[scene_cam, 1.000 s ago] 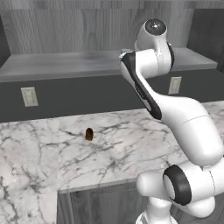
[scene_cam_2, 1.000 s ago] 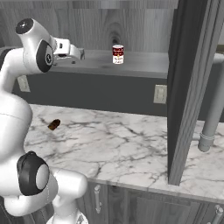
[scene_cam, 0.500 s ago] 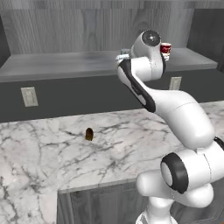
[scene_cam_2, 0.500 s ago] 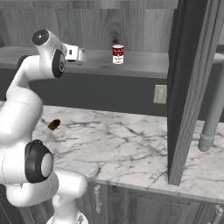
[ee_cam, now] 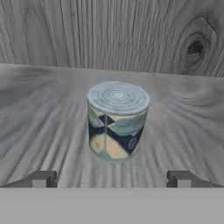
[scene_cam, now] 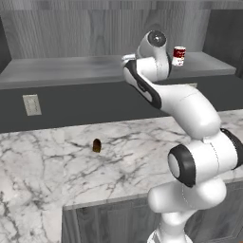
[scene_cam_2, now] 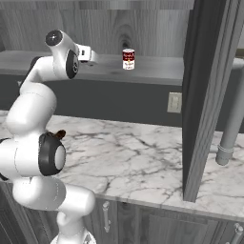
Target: Restock the canned food cabinet by taking the new fresh canned food from the counter and placing it in the cabinet. Then, take the old canned food from the cabinet and place it on the counter.
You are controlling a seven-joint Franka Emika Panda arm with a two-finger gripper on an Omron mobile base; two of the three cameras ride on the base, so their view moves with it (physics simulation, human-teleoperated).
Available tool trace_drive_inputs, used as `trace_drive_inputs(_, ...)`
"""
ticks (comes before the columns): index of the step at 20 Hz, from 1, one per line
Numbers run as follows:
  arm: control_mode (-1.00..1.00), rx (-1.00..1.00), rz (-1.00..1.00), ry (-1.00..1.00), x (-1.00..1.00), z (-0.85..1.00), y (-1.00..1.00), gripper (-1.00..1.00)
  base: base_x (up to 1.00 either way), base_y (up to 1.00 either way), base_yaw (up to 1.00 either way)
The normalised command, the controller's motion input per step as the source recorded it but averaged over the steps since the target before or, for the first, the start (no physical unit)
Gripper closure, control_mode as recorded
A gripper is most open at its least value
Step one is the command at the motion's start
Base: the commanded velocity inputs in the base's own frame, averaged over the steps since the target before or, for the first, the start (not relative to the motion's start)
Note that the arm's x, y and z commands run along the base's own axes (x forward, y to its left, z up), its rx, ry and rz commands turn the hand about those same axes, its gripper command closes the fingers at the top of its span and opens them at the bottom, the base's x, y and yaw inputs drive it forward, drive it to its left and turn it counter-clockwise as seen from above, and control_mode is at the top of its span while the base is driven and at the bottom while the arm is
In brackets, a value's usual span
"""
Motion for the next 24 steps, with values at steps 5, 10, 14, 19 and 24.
trace_drive_inputs(5,-1.0,0.0,0.0,0.0,0.28,0.01,0.06,-1.0,0.0,0.0,0.0)
trace_drive_inputs(10,-1.0,0.0,0.0,-0.01,0.19,0.0,0.0,-1.0,0.0,0.0,0.0)
trace_drive_inputs(14,-1.0,0.0,0.0,-0.04,0.18,0.0,0.0,-1.0,0.0,0.0,0.0)
trace_drive_inputs(19,-1.0,0.0,0.0,-0.04,0.14,-0.01,0.0,-1.0,0.0,0.0,0.0)
trace_drive_inputs(24,-1.0,0.0,0.0,-0.02,0.0,-0.08,0.0,1.0,0.0,0.0,0.0)
